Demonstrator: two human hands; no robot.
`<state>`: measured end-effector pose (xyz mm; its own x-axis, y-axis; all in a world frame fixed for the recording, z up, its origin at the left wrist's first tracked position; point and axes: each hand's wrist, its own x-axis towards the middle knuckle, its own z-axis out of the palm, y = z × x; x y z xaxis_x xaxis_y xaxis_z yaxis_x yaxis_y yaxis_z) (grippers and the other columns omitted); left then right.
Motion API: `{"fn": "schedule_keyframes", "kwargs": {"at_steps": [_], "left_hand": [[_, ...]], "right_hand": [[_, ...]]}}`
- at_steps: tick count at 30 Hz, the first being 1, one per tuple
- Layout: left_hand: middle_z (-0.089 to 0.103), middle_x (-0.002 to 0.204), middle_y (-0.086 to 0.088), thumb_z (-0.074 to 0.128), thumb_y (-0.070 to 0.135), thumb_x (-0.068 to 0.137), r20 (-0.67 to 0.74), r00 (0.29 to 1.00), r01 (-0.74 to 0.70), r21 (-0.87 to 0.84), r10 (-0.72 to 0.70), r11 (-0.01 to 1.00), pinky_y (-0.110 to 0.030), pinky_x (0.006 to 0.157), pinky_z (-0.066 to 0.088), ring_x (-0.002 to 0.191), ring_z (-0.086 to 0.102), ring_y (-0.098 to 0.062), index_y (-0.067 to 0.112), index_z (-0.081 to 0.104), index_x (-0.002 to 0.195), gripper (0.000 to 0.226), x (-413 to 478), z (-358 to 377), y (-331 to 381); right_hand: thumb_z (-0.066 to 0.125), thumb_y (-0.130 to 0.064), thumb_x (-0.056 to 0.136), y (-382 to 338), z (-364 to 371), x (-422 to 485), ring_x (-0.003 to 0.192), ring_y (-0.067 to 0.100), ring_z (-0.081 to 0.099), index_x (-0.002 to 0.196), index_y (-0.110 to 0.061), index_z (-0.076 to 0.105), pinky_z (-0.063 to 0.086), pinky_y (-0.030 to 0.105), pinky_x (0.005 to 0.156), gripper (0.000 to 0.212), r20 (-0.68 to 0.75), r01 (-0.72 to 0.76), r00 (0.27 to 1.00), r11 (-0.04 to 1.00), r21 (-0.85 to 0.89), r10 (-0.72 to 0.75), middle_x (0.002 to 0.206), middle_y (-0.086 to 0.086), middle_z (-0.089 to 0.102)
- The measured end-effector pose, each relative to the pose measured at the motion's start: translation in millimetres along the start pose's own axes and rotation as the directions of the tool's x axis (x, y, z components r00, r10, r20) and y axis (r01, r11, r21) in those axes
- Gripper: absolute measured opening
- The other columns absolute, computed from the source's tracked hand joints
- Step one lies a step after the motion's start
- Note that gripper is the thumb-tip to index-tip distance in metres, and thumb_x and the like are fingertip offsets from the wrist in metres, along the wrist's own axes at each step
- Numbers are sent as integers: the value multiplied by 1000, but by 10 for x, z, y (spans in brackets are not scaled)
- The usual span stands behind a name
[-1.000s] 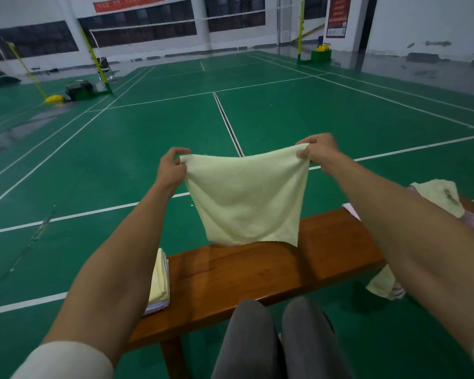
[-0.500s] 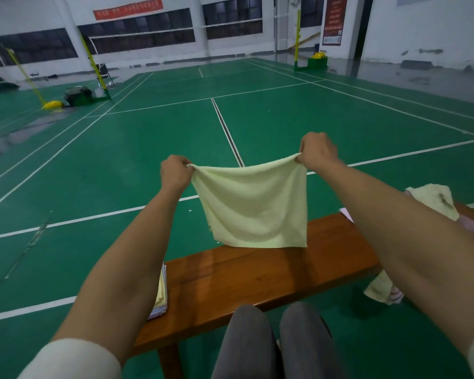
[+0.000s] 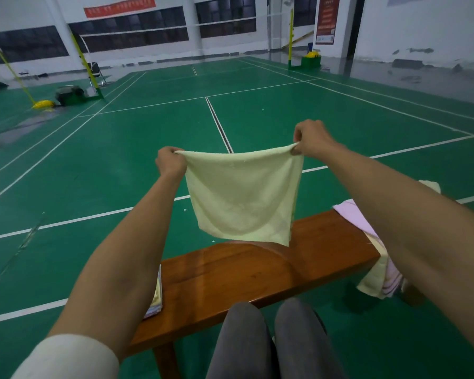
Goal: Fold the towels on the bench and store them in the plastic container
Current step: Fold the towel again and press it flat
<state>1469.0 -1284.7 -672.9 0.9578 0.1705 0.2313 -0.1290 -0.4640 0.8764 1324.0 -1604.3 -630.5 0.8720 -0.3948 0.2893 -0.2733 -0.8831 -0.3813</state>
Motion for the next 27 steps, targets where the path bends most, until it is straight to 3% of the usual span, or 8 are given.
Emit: {"fn": "schedule_keyframes", "kwargs": {"at_steps": [6, 9, 13, 15, 18, 21, 23, 27], "left_hand": [[70, 105, -15, 45, 0, 93, 8, 1000, 16, 152, -18, 988, -31, 72, 42, 82, 57, -30, 6, 75, 109, 34, -68, 2, -8], [65, 111, -9, 50, 4, 94, 21, 979, 205, -16, -205, 979, -33, 72, 46, 90, 61, -29, 2, 65, 119, 30, -93, 19, 35], [64, 118, -11, 48, 12, 85, 163, 911, 412, -310, -379, 857, -38, 78, 55, 97, 68, -30, 6, 48, 136, 51, -22, 102, -56], [64, 116, -11, 50, 10, 86, 190, 908, 420, -382, -374, 823, -41, 85, 58, 97, 66, -29, 6, 51, 129, 43, -32, 160, -81], [65, 106, -7, 57, 9, 89, 148, 922, 387, -355, -358, 851, -31, 75, 51, 85, 60, -25, 11, 57, 98, 9, -199, 135, 13], [67, 107, -7, 64, 16, 92, 115, 951, 307, -285, -285, 908, -30, 81, 51, 92, 61, -26, 13, 69, 107, 16, -213, 121, -25], [71, 112, -11, 65, 20, 91, 108, 953, 300, -262, -281, 917, -38, 90, 56, 96, 66, -28, 14, 72, 113, 24, -204, 93, -57], [66, 91, -7, 53, 10, 91, 163, 938, 340, -282, -305, 897, -30, 57, 49, 67, 60, -21, 11, 68, 113, 27, -170, 95, -104]], "right_hand": [[84, -19, 80, 110, -27, 9, 86, 32, 65, 94, -1, 76, 57, 42, 80, 24, 26, -47, 999, 999, -4, 47, 95, 19, 71], [81, -22, 83, 119, -31, 3, 76, 26, 58, 91, 4, 75, 54, 42, 72, 28, -8, -109, 994, 991, 77, 110, 88, 20, 70], [59, -11, 92, 138, 10, -50, 79, 35, 69, 96, -5, 72, 62, 44, 70, 15, -3, -214, 976, 961, 177, 218, 94, 16, 66], [49, -2, 91, 153, 67, -78, 79, 37, 68, 100, -8, 72, 63, 47, 71, 26, -2, -253, 967, 955, 156, 256, 98, 16, 65], [49, -2, 88, 197, 151, -80, 83, 33, 65, 102, -13, 76, 60, 40, 75, 32, -38, -298, 951, 944, 139, 306, 105, 13, 70], [51, -9, 93, 204, 165, -121, 80, 31, 63, 106, -16, 75, 53, 34, 71, 29, -43, -381, 920, 913, 147, 391, 106, 10, 71], [47, -5, 94, 202, 218, -101, 66, 29, 69, 101, -7, 71, 61, 38, 68, 25, 7, -425, 900, 875, 231, 436, 89, 14, 74], [40, 2, 98, 105, 355, -65, 71, 39, 74, 105, 5, 59, 64, 49, 70, 20, 137, -490, 862, 734, 469, 488, 86, 27, 72]]}}
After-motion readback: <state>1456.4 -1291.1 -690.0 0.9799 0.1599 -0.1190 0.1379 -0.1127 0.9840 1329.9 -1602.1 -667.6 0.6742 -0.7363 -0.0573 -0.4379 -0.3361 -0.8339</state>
